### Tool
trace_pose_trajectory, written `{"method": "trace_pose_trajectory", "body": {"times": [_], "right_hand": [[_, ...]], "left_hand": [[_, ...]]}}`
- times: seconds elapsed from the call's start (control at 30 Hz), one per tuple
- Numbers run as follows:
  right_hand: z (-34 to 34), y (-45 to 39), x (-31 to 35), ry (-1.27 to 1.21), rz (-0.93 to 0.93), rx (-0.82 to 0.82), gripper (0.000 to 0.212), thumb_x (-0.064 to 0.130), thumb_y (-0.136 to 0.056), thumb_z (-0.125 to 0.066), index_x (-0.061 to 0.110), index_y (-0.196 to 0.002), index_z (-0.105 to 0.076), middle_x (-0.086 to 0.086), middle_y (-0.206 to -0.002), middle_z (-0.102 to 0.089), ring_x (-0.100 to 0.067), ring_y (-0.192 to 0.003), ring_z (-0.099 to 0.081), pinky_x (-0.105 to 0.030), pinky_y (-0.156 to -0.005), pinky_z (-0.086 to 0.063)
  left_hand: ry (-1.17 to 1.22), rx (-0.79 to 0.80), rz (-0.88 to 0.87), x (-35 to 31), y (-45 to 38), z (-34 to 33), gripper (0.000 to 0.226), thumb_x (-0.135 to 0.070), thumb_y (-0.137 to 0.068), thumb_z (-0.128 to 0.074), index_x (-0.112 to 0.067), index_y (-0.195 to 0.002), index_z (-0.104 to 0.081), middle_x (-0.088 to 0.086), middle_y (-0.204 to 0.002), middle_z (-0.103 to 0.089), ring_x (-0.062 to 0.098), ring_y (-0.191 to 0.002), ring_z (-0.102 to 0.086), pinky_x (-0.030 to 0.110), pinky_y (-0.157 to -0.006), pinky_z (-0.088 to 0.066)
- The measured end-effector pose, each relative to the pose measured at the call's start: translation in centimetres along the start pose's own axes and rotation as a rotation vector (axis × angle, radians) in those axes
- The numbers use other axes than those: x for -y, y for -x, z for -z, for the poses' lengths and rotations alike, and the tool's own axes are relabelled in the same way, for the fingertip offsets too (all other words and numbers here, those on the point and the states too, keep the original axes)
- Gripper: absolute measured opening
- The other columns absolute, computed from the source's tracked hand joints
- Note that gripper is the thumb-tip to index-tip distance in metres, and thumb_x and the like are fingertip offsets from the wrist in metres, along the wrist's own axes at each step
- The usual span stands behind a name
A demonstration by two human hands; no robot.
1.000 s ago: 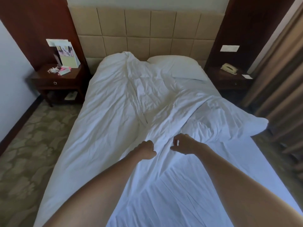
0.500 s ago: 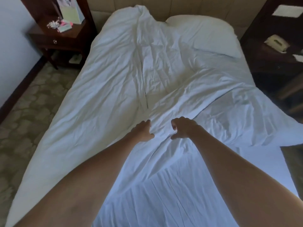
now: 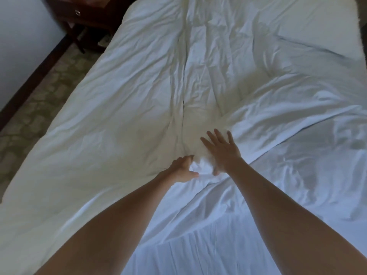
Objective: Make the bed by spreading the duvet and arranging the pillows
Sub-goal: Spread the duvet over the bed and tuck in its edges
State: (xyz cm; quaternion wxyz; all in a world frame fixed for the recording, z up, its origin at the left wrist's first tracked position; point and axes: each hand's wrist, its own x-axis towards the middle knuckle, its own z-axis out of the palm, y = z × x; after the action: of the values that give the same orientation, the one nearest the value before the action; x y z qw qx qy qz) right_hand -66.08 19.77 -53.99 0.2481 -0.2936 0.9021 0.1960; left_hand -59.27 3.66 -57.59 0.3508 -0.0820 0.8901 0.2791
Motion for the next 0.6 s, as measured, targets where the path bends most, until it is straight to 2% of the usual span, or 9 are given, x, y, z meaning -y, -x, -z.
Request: {"method": "trace_pose_trajectory", "body": {"times": [0.07,0.1,0.13,0.17,0.2,0.27,0.3,0.43,0.6], "right_hand": [[0.1,0.3,-0.4,0.015,0.045,0.050,0.133,0.061,-0.061,-0.080,0.025,-0.156,0.007,-0.004,-0.164,-0.011,-0.022,-0.152,-0.001,-0.054,-0.119,0.008],[0.5,0.9,-0.6,0.004,0.062,0.089,0.128,0.065,-0.059,-0.079,0.025,-0.156,-0.006,-0.003,-0.156,-0.032,-0.020,-0.149,-0.020,-0.051,-0.120,0.004],[1.0,1.7,-0.8,-0.017,0.063,0.117,0.116,0.068,-0.057,-0.078,0.025,-0.152,-0.026,0.000,-0.142,-0.052,-0.019,-0.138,-0.041,-0.046,-0.121,-0.008],[1.5,2.8,-1.0,-0.042,0.053,0.128,0.101,0.070,-0.055,-0.078,0.025,-0.140,-0.045,0.003,-0.124,-0.064,-0.019,-0.121,-0.057,-0.039,-0.116,-0.028],[1.9,4.3,-1.1,-0.068,0.040,0.122,0.088,0.071,-0.053,-0.078,0.024,-0.124,-0.058,0.005,-0.108,-0.069,-0.018,-0.104,-0.065,-0.034,-0.101,-0.045],[2.3,7.9,-1.3,-0.106,0.003,0.103,0.075,0.073,-0.054,-0.077,0.021,-0.107,-0.065,0.005,-0.094,-0.070,-0.019,-0.088,-0.068,-0.028,-0.075,-0.051],[2.2,10.0,-1.3,-0.129,-0.017,0.093,0.073,0.073,-0.056,-0.075,0.020,-0.106,-0.064,0.004,-0.094,-0.070,-0.019,-0.088,-0.068,-0.028,-0.072,-0.050],[1.7,18.6,0.4,-0.244,-0.129,0.161,0.078,0.076,-0.054,-0.071,0.022,-0.110,-0.061,0.004,-0.094,-0.069,-0.021,-0.087,-0.067,-0.033,-0.083,-0.052],[1.0,28.1,2.8,-0.271,-0.155,0.376,0.090,0.077,-0.049,-0.074,0.020,-0.117,-0.058,0.002,-0.107,-0.067,-0.025,-0.102,-0.064,-0.038,-0.092,-0.048]], "left_hand": [[0.053,0.144,0.012,-0.2,0.4,0.3,0.078,-0.041,-0.084,-0.070,-0.014,-0.147,-0.032,0.002,-0.145,-0.044,0.023,-0.129,-0.047,0.034,-0.105,-0.040],[0.078,0.207,0.019,-0.4,0.8,0.6,0.081,-0.042,-0.082,-0.072,-0.013,-0.146,-0.033,0.000,-0.143,-0.044,0.021,-0.129,-0.046,0.033,-0.107,-0.039],[0.088,0.251,0.027,-0.7,1.4,0.9,0.087,-0.046,-0.076,-0.075,-0.013,-0.145,-0.034,-0.002,-0.142,-0.045,0.019,-0.129,-0.047,0.034,-0.108,-0.039],[0.088,0.284,0.033,-1.1,2.1,1.1,0.096,-0.053,-0.067,-0.077,-0.014,-0.144,-0.036,-0.003,-0.142,-0.047,0.018,-0.126,-0.049,0.035,-0.107,-0.041],[0.088,0.309,0.030,-1.7,2.9,1.1,0.101,-0.058,-0.060,-0.078,-0.015,-0.142,-0.039,-0.003,-0.139,-0.051,0.017,-0.123,-0.052,0.036,-0.106,-0.043],[0.084,0.326,0.005,-2.8,4.9,0.7,0.089,-0.053,-0.063,-0.080,-0.014,-0.134,-0.044,-0.002,-0.131,-0.055,0.017,-0.117,-0.055,0.037,-0.102,-0.046],[0.074,0.318,-0.019,-3.5,6.2,0.2,0.086,-0.051,-0.066,-0.080,-0.015,-0.134,-0.043,-0.002,-0.132,-0.054,0.017,-0.118,-0.054,0.037,-0.103,-0.046],[-0.099,0.218,-0.191,-6.9,12.7,-2.7,0.102,-0.065,-0.057,-0.078,-0.031,-0.142,-0.032,-0.005,-0.137,-0.044,0.020,-0.125,-0.045,0.044,-0.107,-0.037],[-0.217,0.413,-0.290,-9.4,20.2,-7.6,0.112,-0.064,-0.060,-0.080,-0.015,-0.149,-0.032,0.002,-0.150,-0.041,0.021,-0.136,-0.041,0.035,-0.114,-0.032]]}}
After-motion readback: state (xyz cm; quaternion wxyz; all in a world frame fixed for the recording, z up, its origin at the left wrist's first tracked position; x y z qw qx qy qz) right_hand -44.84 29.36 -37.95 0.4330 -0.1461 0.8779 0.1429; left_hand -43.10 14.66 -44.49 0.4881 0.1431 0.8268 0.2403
